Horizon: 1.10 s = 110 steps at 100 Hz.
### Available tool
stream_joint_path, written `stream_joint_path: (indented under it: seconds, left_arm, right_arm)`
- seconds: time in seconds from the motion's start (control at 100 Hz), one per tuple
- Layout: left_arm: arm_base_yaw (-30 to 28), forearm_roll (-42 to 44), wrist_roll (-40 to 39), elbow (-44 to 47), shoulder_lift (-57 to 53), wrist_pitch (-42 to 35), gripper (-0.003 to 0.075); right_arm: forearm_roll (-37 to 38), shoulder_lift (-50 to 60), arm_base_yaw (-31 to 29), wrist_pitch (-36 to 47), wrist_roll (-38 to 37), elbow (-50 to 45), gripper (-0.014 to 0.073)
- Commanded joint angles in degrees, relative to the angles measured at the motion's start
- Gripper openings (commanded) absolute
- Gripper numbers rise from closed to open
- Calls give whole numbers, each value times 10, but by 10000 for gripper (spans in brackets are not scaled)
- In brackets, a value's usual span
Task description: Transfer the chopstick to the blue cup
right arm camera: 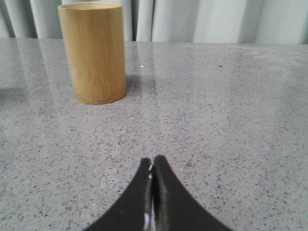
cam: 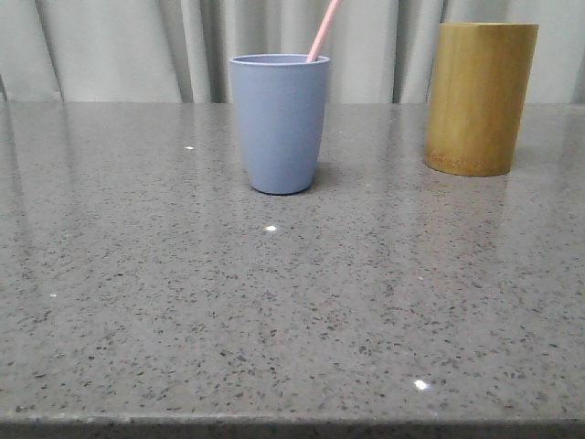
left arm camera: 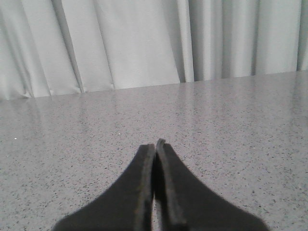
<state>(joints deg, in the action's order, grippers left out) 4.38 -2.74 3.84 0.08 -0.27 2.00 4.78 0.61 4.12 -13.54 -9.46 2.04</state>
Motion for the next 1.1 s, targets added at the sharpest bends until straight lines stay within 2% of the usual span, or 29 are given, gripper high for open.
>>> stream_joint_path:
  seconds: [0.0,0.29,1.09]
  left_arm:
    - [0,-1,-7,6,-19,-48,-19]
    - [0,-1,-7,6,-19,-48,-19]
    - [0,-1,-7,6,-19,-48,-19]
  right_arm:
    - [-11,11,-17,79,7,3,-68]
    - [-12,11,-20,107,7,-37,-68]
    - [5,11,-20,113,7,-37,-68]
